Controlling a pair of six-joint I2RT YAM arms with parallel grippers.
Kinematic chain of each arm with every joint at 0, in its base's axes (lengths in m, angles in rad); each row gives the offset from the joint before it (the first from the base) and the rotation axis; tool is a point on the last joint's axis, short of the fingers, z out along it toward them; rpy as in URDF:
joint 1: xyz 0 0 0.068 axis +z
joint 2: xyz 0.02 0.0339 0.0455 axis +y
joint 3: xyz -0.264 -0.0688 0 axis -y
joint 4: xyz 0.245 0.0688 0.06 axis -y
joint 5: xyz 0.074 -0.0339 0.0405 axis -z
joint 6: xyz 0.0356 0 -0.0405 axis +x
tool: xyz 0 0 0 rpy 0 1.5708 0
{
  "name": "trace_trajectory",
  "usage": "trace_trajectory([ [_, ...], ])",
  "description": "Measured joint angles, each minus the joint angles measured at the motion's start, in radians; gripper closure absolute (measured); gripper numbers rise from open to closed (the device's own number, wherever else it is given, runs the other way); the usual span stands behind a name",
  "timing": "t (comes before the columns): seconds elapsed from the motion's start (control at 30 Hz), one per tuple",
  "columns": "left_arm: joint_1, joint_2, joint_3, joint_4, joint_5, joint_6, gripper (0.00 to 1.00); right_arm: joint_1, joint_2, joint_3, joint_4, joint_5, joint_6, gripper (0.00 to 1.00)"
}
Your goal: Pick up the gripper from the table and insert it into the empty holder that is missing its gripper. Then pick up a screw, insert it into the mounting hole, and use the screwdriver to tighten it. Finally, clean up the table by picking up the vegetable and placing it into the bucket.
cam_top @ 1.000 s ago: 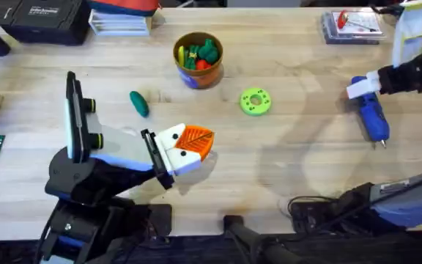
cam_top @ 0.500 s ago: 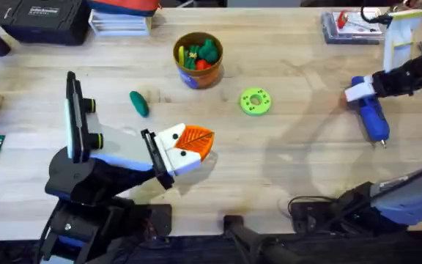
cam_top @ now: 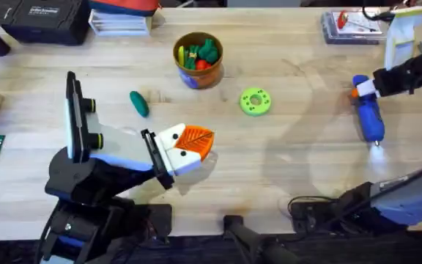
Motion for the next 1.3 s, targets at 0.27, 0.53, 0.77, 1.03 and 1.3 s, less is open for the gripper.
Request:
trace_trajectory([
  [0.27, 0.0, 0.0, 0.0, 0.0, 0.0, 0.0, 0.996, 0.0, -0.282, 0.002, -0.073, 0.001, 0.106, 0.976],
  [0.53, 0.0, 0.0, 0.0, 0.0, 0.0, 0.0, 0.996, 0.0, -0.543, 0.001, -0.089, -0.045, 0.175, 0.976],
  [0.77, 0.0, 0.0, 0.0, 0.0, 0.0, 0.0, 0.996, 0.0, -0.833, -0.143, -0.097, -0.134, 0.229, 0.976],
  [1.03, 0.0, 0.0, 0.0, 0.0, 0.0, 0.0, 0.996, 0.056, -1.268, -0.338, 0.009, -0.236, 0.335, 0.976],
  [1.3, 0.0, 0.0, 0.0, 0.0, 0.0, 0.0, 0.996, 0.136, -1.58, -0.44, 0.122, -0.345, 0.522, 0.976],
])
